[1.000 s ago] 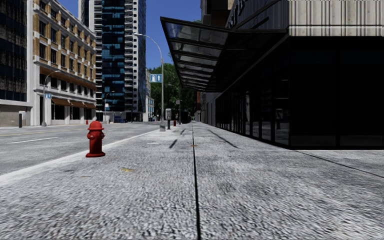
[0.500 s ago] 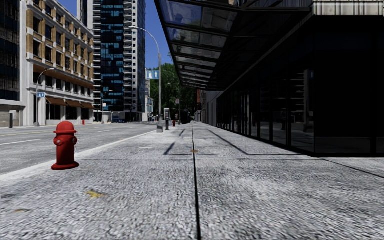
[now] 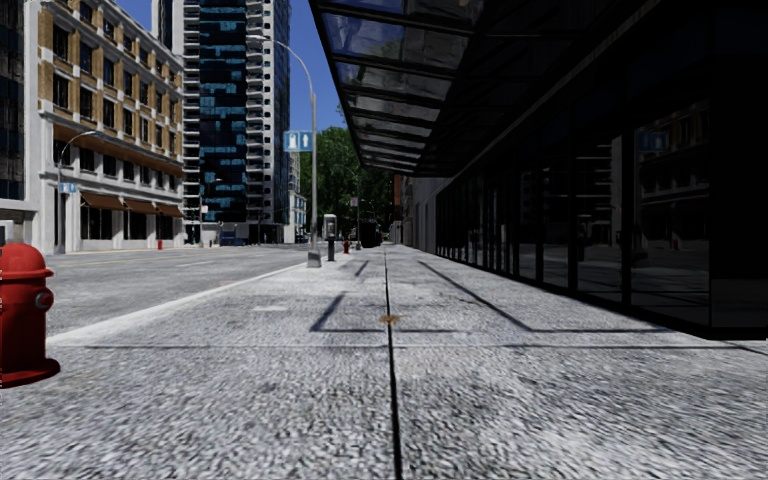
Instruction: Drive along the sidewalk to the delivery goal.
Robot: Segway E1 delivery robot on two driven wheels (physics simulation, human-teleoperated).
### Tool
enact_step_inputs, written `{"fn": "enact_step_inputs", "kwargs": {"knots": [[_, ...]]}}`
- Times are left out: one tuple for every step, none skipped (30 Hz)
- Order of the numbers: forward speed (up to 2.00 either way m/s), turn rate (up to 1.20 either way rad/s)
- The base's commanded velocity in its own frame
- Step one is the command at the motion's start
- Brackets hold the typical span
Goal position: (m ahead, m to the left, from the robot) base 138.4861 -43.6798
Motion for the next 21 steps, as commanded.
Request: {"fn": "enact_step_inputs", "kwargs": {"knots": [[2.0, 0.0], [2.0, 0.0], [2.0, 0.0], [2.0, 0.0], [2.0, 0.0], [2.0, 0.0], [2.0, 0.0], [2.0, 0.0], [2.0, 0.0], [2.0, 0.0], [2.0, 0.0], [2.0, 0.0], [2.0, 0.0], [2.0, 0.0], [2.0, 0.0], [2.0, 0.0], [2.0, 0.0], [2.0, 0.0], [2.0, 0.0], [2.0, 0.0], [2.0, 0.0]]}}
